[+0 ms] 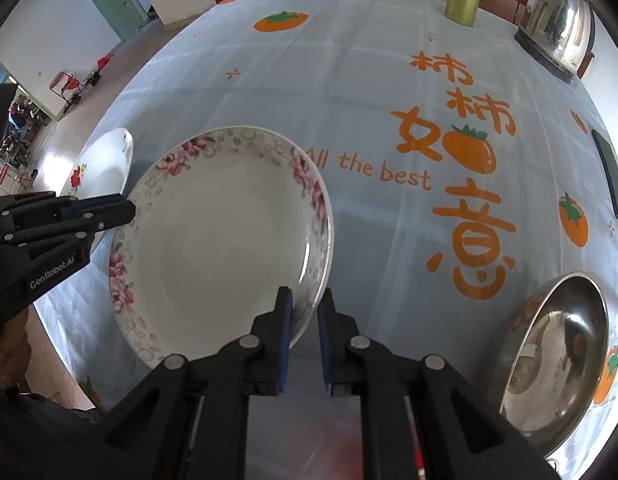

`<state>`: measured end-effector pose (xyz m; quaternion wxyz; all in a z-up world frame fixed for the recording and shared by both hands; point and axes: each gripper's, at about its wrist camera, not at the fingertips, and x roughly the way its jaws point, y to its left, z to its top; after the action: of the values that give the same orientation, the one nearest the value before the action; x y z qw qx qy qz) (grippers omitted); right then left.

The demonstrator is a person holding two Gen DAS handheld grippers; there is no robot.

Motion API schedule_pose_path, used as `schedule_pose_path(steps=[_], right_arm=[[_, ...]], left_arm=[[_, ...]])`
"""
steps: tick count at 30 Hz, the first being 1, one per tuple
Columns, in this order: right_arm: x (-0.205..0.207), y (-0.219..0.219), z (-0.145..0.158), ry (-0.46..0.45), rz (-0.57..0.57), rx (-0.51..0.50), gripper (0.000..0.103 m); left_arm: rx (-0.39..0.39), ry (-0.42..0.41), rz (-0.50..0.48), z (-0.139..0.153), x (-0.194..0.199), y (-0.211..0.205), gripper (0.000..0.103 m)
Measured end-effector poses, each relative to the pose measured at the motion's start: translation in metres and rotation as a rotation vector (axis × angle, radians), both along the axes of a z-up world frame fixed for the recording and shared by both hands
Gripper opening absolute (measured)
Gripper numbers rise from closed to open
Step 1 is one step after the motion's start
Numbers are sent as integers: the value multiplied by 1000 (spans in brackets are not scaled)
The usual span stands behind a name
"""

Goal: Organize plates and bowls
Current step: 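Lower the pink-floral plate onto the blue-patterned plate with both tools, then open both tools, releasing the plate, and move to the red-flowered plate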

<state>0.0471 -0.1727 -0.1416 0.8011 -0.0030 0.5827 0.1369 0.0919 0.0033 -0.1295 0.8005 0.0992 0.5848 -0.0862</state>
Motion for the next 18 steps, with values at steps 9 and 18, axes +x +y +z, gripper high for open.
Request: schedule_pose_path(steps=[9, 18], right_arm=[[-1, 4, 0, -14, 23, -26, 14], [-2, 13, -3, -30, 61, -84, 26]], left_arm=[[-36, 15, 48, 1, 0, 8, 11], [-66, 27, 95, 4, -2, 23, 11]])
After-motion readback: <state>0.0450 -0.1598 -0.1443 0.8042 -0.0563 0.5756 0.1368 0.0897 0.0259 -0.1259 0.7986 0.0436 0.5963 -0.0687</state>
